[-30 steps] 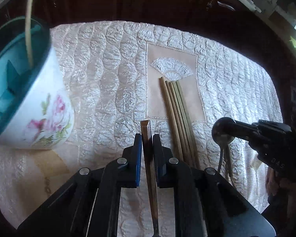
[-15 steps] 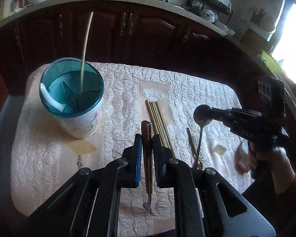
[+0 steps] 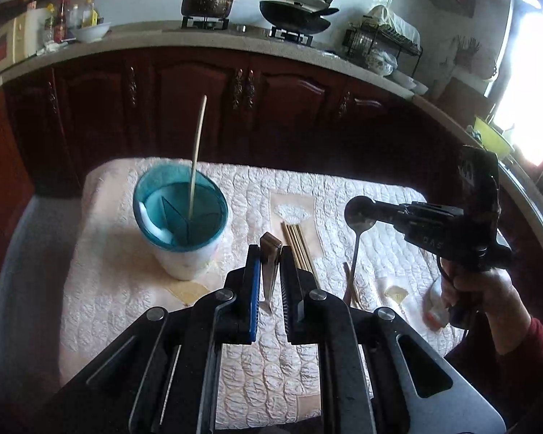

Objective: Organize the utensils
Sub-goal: 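Carry the fork and metal spoon with both tools over the rose-print cup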

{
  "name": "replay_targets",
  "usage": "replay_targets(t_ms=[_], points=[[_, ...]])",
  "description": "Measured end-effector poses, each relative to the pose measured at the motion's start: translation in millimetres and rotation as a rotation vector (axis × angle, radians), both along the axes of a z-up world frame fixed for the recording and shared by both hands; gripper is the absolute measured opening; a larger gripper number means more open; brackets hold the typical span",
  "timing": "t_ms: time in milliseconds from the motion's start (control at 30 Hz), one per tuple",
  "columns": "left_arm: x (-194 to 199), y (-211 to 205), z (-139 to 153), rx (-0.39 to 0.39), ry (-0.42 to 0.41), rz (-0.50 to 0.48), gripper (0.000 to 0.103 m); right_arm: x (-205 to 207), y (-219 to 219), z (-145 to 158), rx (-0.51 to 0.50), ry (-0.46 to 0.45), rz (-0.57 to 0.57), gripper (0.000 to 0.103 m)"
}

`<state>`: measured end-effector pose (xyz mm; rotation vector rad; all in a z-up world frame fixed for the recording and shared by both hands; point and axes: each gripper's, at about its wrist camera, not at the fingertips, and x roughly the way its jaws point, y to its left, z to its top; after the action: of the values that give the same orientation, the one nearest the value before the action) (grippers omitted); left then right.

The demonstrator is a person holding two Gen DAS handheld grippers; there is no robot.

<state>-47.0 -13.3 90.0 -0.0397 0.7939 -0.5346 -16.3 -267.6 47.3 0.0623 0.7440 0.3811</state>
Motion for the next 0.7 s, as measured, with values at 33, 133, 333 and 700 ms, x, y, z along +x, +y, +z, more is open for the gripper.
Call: replay_targets(t_ms=[33,133,333,700], points=[[1,3,7,-0.004,-0.011,0.001,0.009,2,3,4,-0.001,-0.008,0.002,0.002],[5,10,22,-0.007,-0.04,0.018,0.009,6,10,20,0.005,-0.034,0.006,0.002],[15,28,52,-0.03,-0.088,0.06,0.009,17,26,45,0.012,-0.077,0.019,0.002],[53,50,81,-0.005,-0.152,0.157,0.009,45,50,73,0.028,-0.108,0.024,0.002]])
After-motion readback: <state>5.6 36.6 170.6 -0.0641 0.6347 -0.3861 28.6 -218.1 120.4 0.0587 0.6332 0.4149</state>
